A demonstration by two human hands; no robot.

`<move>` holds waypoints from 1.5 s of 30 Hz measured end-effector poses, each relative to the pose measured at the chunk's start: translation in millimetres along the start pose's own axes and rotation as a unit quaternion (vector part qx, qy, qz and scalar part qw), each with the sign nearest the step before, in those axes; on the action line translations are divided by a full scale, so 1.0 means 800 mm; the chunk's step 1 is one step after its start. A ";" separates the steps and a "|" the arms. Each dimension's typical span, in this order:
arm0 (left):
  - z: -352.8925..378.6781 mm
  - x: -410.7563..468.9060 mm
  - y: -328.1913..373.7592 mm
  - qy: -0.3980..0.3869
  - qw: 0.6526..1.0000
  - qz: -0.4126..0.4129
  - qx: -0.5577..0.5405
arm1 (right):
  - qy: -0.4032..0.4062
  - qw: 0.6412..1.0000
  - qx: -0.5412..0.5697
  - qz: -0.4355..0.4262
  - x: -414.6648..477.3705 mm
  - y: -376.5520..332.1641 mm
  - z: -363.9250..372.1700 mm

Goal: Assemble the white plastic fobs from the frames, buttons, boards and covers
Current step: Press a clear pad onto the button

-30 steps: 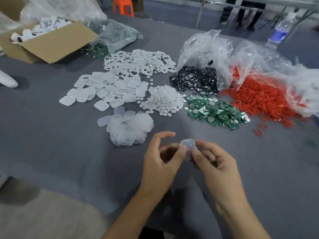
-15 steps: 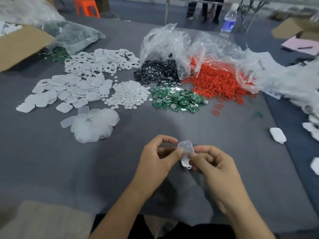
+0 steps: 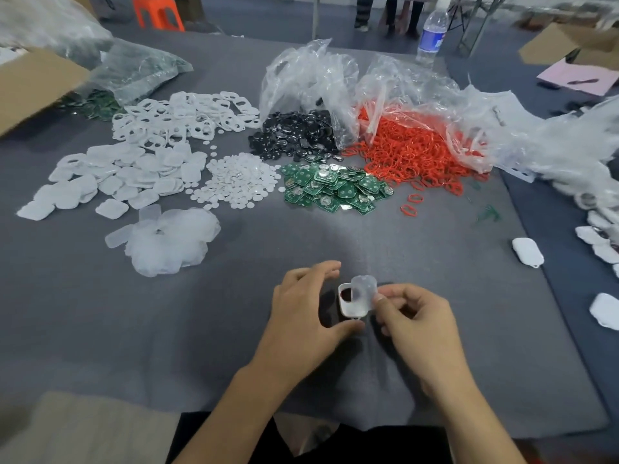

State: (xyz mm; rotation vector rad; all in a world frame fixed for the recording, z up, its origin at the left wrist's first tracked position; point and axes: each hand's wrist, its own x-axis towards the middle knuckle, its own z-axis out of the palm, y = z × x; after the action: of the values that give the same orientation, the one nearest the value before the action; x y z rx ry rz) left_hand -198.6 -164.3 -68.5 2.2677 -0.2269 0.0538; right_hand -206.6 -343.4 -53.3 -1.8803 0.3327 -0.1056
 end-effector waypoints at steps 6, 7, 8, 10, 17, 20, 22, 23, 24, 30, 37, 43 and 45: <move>0.009 0.005 -0.009 -0.004 0.999 0.024 0.035 | -0.016 1.000 0.003 0.016 0.003 0.002 0.000; 0.009 0.005 -0.010 -0.002 0.999 0.024 0.034 | -0.023 0.999 0.012 0.020 0.003 0.001 0.001; 0.010 0.006 -0.011 0.000 0.999 0.026 0.033 | -0.031 0.999 0.023 0.024 0.003 0.000 0.002; 0.011 0.007 -0.012 0.005 0.999 0.027 0.032 | -0.042 0.998 0.027 0.026 0.004 -0.002 0.004; 0.014 0.006 -0.015 0.015 0.999 0.026 0.034 | -0.023 0.997 -0.068 0.006 0.007 0.000 0.010; 0.015 0.006 -0.017 0.016 0.999 0.027 0.029 | -0.008 0.992 -0.123 -0.010 0.007 -0.001 0.010; 0.015 0.006 -0.017 0.017 0.999 0.030 0.030 | -0.003 0.989 -0.144 -0.017 0.007 -0.003 0.011; 0.016 0.007 -0.018 0.017 0.999 0.031 0.030 | 0.000 0.988 -0.151 -0.022 0.006 -0.003 0.011; 0.016 0.007 -0.018 0.017 0.999 0.031 0.030 | 0.003 0.987 -0.157 -0.028 0.006 -0.004 0.012; 0.015 0.006 -0.016 0.027 0.998 0.048 0.040 | -0.010 0.984 -0.163 -0.076 0.004 -0.003 0.013; 0.018 0.003 -0.018 0.043 0.993 0.085 0.067 | -0.020 0.958 -0.201 -0.203 -0.004 -0.002 0.011; 0.019 0.000 -0.014 0.063 0.991 0.090 0.070 | -0.056 0.944 -0.225 -0.235 0.000 0.003 0.005; 0.019 0.000 -0.014 0.063 0.991 0.091 0.072 | -0.077 0.937 -0.242 -0.242 0.004 0.003 0.002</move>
State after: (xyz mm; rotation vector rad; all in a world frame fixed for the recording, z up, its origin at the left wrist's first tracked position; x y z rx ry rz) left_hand -197.1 -168.6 -86.4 2.3704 -0.3719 0.3161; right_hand -203.3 -343.3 -56.6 -2.4129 -0.2450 -0.2217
